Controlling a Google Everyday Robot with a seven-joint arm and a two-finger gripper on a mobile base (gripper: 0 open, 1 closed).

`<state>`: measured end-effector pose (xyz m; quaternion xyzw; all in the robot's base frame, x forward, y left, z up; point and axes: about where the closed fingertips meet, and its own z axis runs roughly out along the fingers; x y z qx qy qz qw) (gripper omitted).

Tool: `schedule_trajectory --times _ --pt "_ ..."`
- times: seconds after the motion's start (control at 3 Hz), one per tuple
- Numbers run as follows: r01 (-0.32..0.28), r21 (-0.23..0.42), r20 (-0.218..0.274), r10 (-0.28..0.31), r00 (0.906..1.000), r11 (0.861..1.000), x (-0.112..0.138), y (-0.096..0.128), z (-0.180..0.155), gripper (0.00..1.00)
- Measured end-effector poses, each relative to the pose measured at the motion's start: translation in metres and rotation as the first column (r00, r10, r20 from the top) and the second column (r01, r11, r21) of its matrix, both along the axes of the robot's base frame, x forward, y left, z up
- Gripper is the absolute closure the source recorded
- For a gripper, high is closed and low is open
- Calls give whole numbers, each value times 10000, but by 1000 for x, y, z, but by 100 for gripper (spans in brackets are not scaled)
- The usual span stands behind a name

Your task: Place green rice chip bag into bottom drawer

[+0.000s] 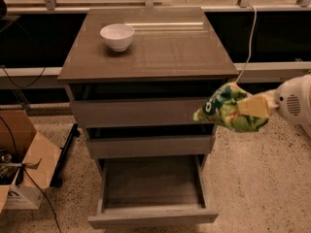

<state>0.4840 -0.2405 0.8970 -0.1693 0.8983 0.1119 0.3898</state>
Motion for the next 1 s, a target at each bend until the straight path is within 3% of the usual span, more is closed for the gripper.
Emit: schedule_trajectory --times 0.33,1.0 --pt "112 -412 -1139 -158 9934 9991 -4 4 -64 100" --pt "264 -78 -2641 -276 9641 9996 30 9 -185 100"
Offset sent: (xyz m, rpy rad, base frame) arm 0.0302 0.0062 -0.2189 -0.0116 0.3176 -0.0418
